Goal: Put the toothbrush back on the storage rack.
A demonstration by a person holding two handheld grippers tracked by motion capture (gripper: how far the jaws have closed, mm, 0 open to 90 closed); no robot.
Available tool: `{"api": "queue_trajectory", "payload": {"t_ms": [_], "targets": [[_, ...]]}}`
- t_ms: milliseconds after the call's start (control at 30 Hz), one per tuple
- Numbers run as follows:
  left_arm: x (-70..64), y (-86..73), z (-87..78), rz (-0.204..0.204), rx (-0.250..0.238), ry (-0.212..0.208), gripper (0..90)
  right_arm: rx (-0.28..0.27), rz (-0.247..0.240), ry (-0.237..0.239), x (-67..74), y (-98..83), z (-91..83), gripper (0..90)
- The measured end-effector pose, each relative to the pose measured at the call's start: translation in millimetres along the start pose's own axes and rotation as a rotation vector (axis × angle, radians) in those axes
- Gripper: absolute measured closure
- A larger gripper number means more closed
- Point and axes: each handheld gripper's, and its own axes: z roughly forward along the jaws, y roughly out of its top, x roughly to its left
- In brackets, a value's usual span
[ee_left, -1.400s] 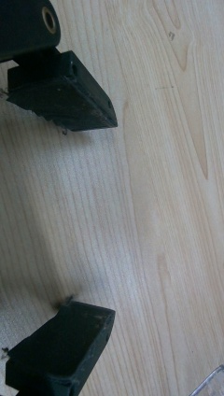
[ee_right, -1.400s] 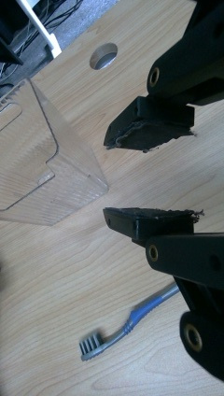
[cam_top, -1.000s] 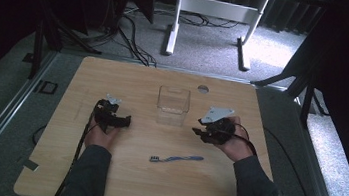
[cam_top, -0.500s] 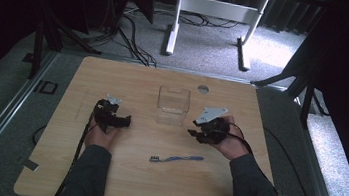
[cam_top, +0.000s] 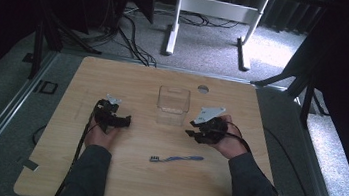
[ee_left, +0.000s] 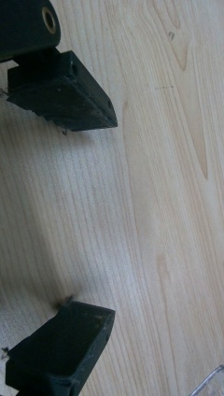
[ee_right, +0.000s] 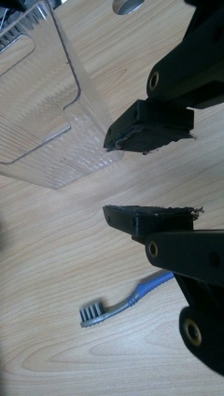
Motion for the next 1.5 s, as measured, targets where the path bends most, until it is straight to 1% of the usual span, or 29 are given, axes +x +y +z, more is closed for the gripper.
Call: {"api": "queue_trajectory", "payload": {"t_ms": [200, 300, 400, 467, 667, 800, 967, 1500], "targets": [[-0.1, 0.1, 0.1, -0.001, 0.000, 0.000, 8.6, 0.003, -0.013, 0.020, 0.6, 2.3, 0.9, 61.3], [-0.1, 0.1, 0.1, 0.000, 0.000, 0.000, 8.6, 0.002, -0.027, 0.028, 1.0, 4.6, 1.0, 61.6], [-0.1, 0.1, 0.1, 0.000, 0.000, 0.000, 8.6, 0.002, -0.023, 0.030, 1.4, 7.0, 0.7, 62.1], [-0.1, 0.1, 0.1, -0.001, 0.000, 0.000, 8.6, -0.003, -0.035, 0.034, 1.1, 8.7, 1.2, 62.3], [-0.1, 0.1, 0.1, 0.000, 0.000, 0.000, 8.6, 0.000, -0.045, 0.044, 1.9, 12.8, 1.6, 62.6], [-0.1, 0.1, 0.1, 0.000, 0.000, 0.000, 8.6, -0.006, -0.043, 0.047, 0.6, 13.3, 1.3, 62.6], [-0.1, 0.1, 0.1, 0.000, 0.000, 0.000, 8.6, 0.001, -0.042, 0.054, 1.0, 13.5, 2.4, 62.7], [-0.1, 0.1, 0.1, 0.000, 0.000, 0.000, 8.6, 0.024, -0.084, 0.104, 5.7, 20.5, 7.4, 62.1]]}}
